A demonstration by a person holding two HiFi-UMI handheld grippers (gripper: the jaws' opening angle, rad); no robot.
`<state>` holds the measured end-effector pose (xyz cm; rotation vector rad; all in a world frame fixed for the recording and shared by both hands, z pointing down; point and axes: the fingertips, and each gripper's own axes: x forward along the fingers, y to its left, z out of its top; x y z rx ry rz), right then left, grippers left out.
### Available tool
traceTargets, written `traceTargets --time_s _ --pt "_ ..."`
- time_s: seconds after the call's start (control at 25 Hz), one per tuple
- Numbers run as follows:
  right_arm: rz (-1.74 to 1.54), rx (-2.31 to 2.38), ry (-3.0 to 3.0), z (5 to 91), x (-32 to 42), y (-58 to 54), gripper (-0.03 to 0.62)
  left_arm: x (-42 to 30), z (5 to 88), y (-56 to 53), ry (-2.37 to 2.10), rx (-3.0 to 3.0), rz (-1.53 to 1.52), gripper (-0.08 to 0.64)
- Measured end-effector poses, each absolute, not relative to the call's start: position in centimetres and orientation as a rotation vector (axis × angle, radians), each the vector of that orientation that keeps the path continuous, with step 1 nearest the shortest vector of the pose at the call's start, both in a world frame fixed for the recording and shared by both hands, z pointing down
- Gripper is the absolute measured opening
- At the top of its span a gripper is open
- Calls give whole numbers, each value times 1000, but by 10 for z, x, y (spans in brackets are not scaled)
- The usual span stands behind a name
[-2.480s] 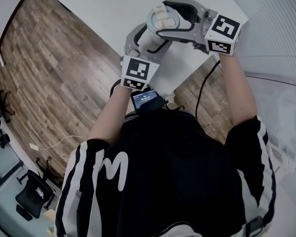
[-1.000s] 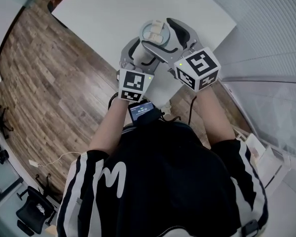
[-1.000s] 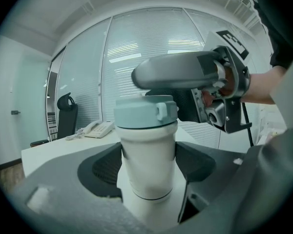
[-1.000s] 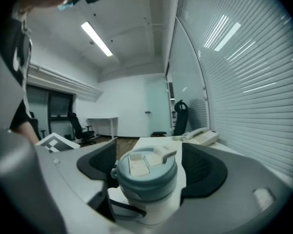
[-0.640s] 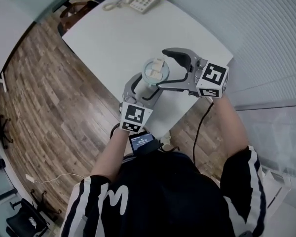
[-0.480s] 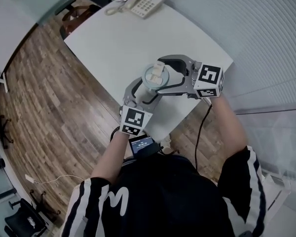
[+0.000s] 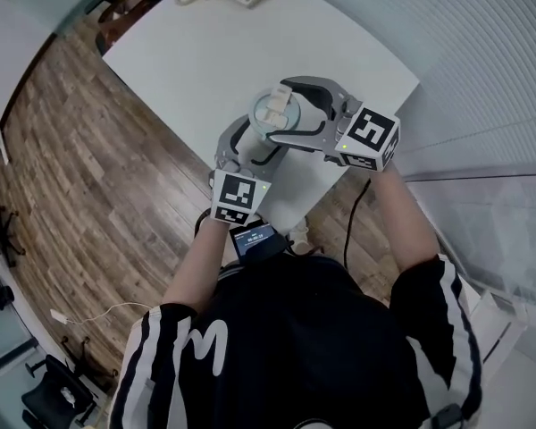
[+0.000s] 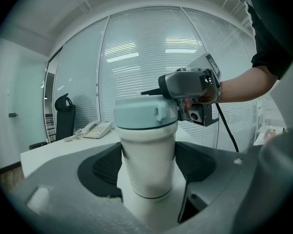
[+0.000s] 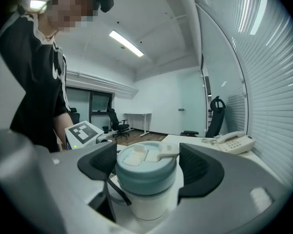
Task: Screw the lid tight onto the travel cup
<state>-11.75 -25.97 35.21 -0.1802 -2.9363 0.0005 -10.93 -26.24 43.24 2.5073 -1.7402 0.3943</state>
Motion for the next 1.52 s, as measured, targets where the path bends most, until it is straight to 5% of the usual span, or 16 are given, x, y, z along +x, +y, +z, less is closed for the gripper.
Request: traceTargets --time_s 0.88,1.52 --pt "100 691 -2891 355 -114 -273 399 -107 435 -267 -1742 2482 378 348" --pt "132 743 -2853 356 -111 -270 391 -109 437 -266 -1754 2462 388 347"
